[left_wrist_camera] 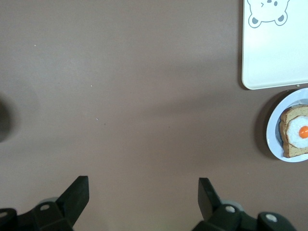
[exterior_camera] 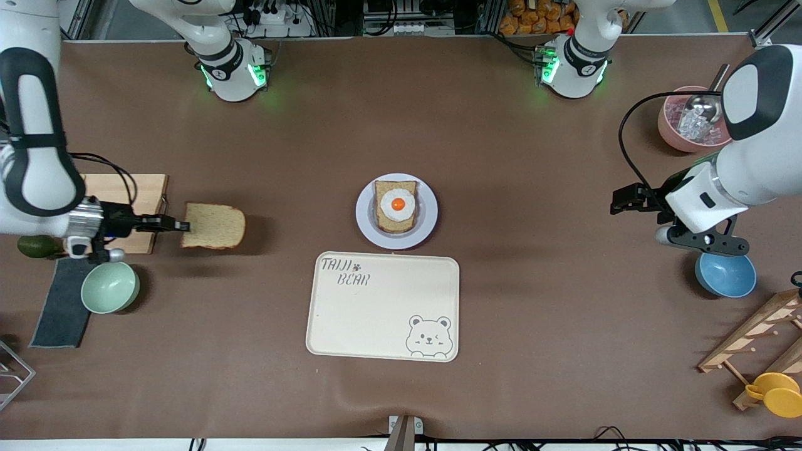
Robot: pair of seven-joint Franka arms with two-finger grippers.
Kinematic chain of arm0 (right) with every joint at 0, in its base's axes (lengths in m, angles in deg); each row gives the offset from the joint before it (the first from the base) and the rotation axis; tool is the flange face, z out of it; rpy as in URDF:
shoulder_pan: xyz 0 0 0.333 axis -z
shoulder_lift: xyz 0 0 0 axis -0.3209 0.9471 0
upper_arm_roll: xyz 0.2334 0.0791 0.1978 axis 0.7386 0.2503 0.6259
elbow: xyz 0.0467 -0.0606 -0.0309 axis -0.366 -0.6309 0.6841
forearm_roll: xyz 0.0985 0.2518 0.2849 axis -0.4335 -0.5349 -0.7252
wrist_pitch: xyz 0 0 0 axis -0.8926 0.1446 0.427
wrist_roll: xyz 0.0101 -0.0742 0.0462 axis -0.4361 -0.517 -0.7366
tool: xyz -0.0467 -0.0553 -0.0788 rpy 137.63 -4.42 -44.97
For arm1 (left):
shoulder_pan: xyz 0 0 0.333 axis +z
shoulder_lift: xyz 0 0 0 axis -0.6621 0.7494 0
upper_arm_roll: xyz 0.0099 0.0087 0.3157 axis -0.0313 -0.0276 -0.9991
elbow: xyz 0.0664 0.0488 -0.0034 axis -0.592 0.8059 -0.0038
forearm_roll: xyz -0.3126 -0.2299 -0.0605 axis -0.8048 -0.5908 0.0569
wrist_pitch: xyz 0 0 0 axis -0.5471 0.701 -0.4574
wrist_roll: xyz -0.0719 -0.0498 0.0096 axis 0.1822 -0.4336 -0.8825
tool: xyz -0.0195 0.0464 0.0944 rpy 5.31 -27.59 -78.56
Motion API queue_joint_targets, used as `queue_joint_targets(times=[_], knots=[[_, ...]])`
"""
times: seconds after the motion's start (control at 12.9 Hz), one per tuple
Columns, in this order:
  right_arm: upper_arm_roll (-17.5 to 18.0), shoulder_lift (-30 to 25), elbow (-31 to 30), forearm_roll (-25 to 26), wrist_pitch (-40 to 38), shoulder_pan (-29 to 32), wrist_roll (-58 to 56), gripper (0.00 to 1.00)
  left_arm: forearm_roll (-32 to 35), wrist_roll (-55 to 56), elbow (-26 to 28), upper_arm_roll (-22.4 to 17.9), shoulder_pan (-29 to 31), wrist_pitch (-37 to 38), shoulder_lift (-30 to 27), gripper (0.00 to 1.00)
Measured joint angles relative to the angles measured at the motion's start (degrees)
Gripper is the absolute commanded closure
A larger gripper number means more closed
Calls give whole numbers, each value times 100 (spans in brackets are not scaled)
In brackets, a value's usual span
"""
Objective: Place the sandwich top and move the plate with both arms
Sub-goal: 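Carry the bread with the right gripper onto the egg toast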
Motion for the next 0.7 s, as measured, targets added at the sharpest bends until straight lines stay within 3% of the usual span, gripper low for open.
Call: queue_joint_targets(times=[0.23,0.31,0.7], knots=[[1417,-176,11,11,824,-103,1714,100,0,0,4,17,-44,0,62,0],[1733,-202,11,13,976,-147,1962,100,0,0,9,22,-64,0,97,0],[2438,-188,-45,13,1170,-162,2056,100,-418,-40,267,93,-39,1,227,0]])
